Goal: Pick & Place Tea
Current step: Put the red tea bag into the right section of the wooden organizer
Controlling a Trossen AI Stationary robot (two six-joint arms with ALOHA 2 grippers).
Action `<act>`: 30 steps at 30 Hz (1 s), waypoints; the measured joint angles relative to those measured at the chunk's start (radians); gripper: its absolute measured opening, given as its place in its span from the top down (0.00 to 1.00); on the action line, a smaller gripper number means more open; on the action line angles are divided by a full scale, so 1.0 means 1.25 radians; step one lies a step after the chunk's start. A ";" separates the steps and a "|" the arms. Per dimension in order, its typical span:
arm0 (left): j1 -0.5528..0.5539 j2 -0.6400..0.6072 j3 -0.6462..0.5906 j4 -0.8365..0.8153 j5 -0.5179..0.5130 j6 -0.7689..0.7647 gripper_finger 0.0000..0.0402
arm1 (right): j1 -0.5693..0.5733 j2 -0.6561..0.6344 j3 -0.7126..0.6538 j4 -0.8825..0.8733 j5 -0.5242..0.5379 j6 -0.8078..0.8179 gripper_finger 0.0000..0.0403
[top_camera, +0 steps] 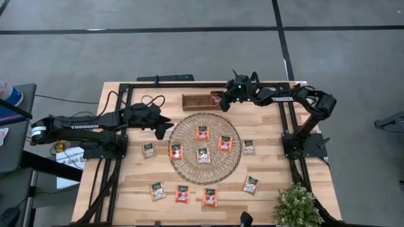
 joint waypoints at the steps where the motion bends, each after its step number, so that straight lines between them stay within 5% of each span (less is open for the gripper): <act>1: 0.000 0.000 0.000 0.002 0.002 -0.001 0.57 | 0.002 0.007 0.000 0.000 0.002 0.000 1.00; 30: 0.000 0.000 0.000 0.002 0.007 -0.003 0.57 | 0.009 0.012 0.000 -0.010 0.044 -0.092 1.00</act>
